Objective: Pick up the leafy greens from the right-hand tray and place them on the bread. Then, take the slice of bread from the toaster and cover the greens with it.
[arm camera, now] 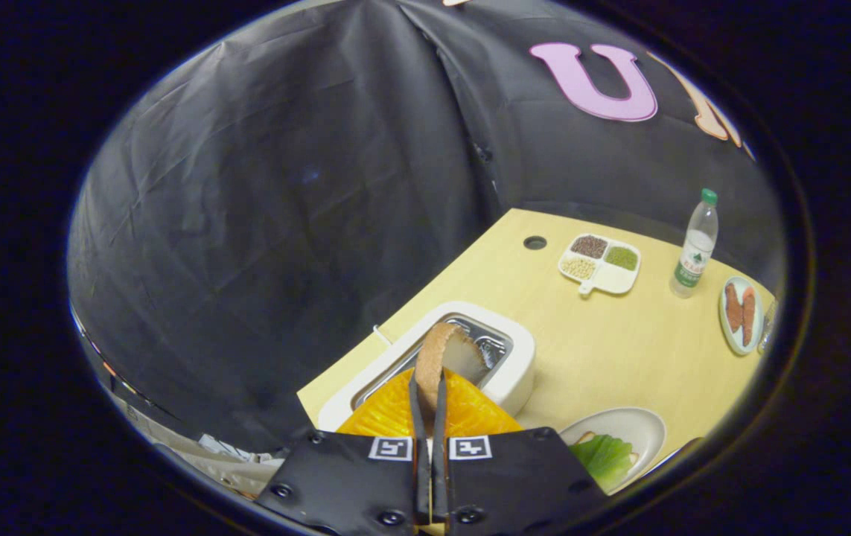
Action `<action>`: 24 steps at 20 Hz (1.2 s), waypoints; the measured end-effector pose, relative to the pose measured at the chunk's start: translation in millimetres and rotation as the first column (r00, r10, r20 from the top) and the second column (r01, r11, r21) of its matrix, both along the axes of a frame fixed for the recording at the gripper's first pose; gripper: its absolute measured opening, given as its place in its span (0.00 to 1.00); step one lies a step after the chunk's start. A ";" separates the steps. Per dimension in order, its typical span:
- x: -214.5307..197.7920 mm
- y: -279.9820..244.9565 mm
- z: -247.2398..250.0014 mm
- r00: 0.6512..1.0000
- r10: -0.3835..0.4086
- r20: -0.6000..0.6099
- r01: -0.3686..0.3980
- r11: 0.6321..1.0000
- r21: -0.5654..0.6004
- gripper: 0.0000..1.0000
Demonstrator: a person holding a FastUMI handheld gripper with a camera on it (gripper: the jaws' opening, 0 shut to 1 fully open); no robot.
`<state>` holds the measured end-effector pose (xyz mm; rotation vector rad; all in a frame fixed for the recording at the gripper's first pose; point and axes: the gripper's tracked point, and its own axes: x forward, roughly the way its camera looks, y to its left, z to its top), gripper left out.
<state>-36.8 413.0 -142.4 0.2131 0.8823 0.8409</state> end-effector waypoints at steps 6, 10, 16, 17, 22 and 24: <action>8.1 -35.2 24.9 0.998 -0.067 -0.005 0.067 0.996 0.057 0.04; 11.9 -55.2 39.7 0.995 -0.101 -0.018 0.102 0.990 0.101 0.04; 17.2 -85.5 47.0 0.989 -0.150 -0.006 0.150 0.981 0.123 0.04; 16.6 -92.9 42.5 0.987 -0.160 -0.002 0.159 0.981 0.113 0.04; 11.7 -126.6 18.3 0.972 -0.233 -0.035 0.235 0.968 0.084 0.04; 9.5 -137.2 7.7 0.963 -0.264 -0.051 0.267 0.961 0.075 0.04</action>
